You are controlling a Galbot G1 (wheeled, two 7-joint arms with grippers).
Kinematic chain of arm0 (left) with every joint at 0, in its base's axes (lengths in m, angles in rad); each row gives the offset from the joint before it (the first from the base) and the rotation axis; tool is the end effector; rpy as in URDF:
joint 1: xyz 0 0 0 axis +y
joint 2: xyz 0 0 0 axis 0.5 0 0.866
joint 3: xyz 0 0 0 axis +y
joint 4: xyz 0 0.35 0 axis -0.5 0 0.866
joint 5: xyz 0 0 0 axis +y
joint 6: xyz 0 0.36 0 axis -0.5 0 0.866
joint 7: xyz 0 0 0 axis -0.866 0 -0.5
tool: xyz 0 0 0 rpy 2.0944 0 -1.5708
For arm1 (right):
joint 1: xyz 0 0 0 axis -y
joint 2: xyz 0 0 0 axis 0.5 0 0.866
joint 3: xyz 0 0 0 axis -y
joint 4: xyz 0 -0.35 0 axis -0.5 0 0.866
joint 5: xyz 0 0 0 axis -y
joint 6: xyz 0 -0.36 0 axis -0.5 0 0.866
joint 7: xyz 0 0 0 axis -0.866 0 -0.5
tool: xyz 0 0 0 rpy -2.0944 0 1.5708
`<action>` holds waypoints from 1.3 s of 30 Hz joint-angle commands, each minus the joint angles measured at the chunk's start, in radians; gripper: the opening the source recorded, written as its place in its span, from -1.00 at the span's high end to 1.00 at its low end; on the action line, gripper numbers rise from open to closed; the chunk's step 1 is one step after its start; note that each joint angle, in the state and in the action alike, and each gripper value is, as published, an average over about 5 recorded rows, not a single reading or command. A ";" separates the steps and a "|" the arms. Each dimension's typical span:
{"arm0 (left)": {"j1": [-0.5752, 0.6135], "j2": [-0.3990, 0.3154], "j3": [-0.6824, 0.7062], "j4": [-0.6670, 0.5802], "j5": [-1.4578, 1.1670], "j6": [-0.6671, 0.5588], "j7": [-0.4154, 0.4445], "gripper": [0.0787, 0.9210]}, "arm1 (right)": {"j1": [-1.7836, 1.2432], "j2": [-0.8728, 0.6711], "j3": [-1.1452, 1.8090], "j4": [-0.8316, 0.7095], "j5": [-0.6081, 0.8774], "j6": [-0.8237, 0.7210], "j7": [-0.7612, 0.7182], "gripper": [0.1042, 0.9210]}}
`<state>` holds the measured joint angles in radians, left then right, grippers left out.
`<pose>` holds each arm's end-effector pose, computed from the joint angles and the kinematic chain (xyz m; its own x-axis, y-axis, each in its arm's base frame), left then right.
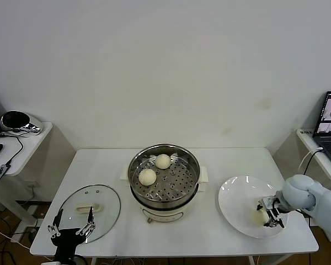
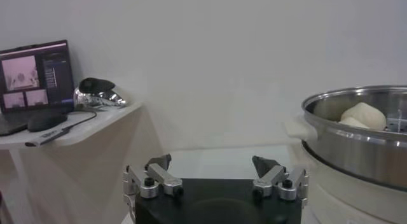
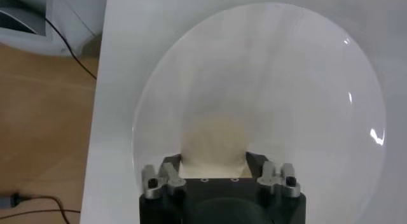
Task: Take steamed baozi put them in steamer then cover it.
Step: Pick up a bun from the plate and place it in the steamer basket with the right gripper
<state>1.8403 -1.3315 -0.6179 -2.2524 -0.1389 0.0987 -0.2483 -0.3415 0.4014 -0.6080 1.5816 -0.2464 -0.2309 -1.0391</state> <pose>0.1145 0.0548 -0.2779 -0.9681 -0.1782 0.1761 -0.1537 0.9775 0.1444 0.3987 -0.1913 -0.2319 -0.1585 -0.0177 0.9872 -0.9752 -0.1534 -0.1593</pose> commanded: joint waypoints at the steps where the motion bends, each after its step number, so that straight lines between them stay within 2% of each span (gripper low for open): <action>1: 0.002 0.000 -0.001 -0.004 -0.001 -0.001 0.000 -0.77 | 0.047 -0.003 -0.003 0.017 0.044 -0.008 -0.022 -0.10; 10: 0.003 0.004 -0.002 -0.012 -0.004 0.000 -0.001 -0.77 | 0.383 -0.025 -0.100 0.056 0.209 -0.025 -0.071 -0.05; 17: 0.004 0.007 -0.002 -0.019 -0.009 0.000 -0.001 -0.77 | 0.743 0.031 -0.279 0.051 0.327 -0.024 -0.109 -0.05; 22: 0.000 0.007 -0.003 -0.019 -0.011 0.000 -0.003 -0.77 | 0.963 0.144 -0.426 0.053 0.393 -0.013 -0.106 -0.05; 27: -0.005 0.006 -0.008 -0.017 -0.015 0.000 -0.004 -0.77 | 1.053 0.298 -0.508 0.063 0.444 0.025 -0.071 -0.05; 31: -0.007 0.004 -0.015 -0.014 -0.019 -0.001 -0.005 -0.77 | 1.063 0.409 -0.564 0.063 0.469 0.089 -0.036 -0.05; 39: -0.012 0.002 -0.023 -0.017 -0.022 -0.002 -0.007 -0.77 | 0.984 0.563 -0.633 0.018 0.402 0.274 -0.003 -0.05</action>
<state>1.8288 -1.3296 -0.6409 -2.2690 -0.1609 0.0966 -0.2558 0.5740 0.7498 -1.1124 1.6269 0.1446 -0.1208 -1.0788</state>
